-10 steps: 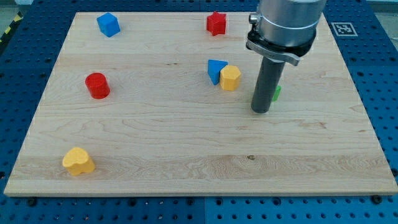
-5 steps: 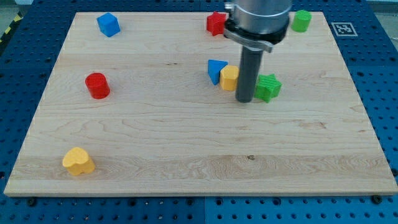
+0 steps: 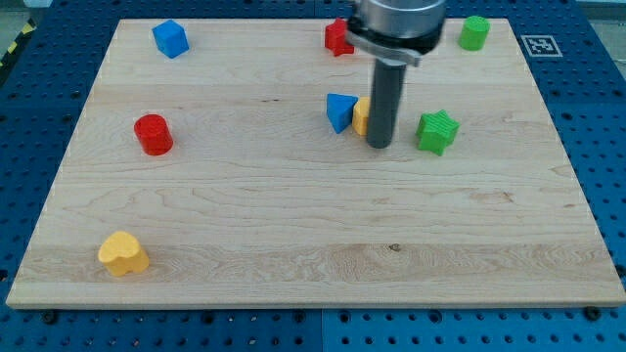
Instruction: Push green star to center right
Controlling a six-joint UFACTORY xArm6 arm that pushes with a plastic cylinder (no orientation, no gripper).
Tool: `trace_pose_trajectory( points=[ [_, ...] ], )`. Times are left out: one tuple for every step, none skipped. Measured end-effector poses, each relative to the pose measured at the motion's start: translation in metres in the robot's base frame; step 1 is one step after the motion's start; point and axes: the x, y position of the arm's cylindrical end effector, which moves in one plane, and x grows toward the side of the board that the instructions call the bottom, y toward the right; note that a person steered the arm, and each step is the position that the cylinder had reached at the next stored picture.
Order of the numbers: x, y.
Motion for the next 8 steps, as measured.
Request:
trace_pose_trajectory(
  points=[
    [0.000,0.011],
    [-0.004,0.040],
    [-0.003,0.054],
    [-0.003,0.070],
    [-0.003,0.092],
    [-0.003,0.111],
    [-0.003,0.118],
    [-0.003,0.120]
  ],
)
